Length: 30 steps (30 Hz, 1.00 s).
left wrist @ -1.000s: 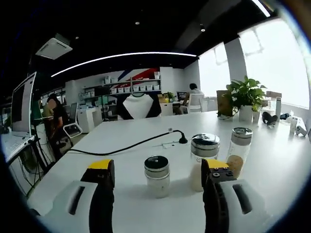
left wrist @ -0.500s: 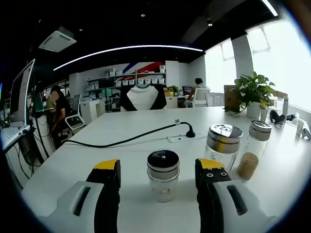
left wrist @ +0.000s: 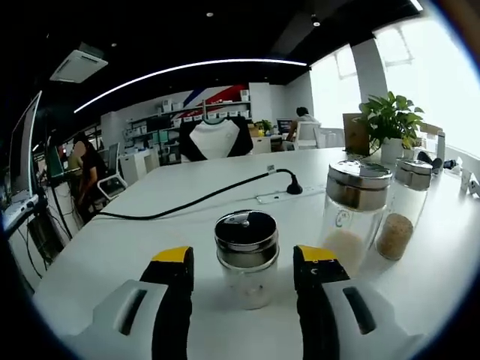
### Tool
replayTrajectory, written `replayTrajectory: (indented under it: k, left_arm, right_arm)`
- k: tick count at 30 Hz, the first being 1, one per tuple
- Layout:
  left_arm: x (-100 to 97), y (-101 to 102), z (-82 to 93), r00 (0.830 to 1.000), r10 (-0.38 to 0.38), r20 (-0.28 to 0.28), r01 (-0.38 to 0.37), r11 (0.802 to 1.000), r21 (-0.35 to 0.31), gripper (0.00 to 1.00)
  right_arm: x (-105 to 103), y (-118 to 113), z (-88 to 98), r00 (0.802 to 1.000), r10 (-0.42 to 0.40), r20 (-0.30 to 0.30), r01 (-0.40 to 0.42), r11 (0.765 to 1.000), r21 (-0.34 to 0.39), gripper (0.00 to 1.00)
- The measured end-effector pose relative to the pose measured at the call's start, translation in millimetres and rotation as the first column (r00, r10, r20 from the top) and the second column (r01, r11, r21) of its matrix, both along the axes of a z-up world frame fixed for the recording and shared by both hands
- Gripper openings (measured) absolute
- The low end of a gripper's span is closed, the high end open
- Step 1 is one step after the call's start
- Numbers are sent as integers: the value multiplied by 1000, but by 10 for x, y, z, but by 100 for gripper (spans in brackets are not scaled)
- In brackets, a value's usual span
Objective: Rotate the seasoning bottle until the label or dispensing opening points toward the visible target arrow and the bottle remains upright within the marked orientation range
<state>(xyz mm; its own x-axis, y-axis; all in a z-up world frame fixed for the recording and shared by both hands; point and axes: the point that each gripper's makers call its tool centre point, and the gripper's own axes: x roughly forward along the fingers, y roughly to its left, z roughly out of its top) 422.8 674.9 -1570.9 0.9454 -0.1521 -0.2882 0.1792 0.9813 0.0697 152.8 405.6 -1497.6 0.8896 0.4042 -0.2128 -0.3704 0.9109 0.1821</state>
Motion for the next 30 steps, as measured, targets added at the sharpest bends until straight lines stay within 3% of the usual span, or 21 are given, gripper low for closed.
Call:
replayTrajectory:
  k: [10,30]
  left_arm:
    - [53,-28,-29,1000,-21,4,21,999,-39,37]
    - [73,-92,49,1000,-22,9,22,999,-38,34]
  right_arm:
    - [-19,-35,-27,1000,-19,-13,19,1000,16,73]
    - [51,-46,32,1000,-27,-12,28,999,44,70]
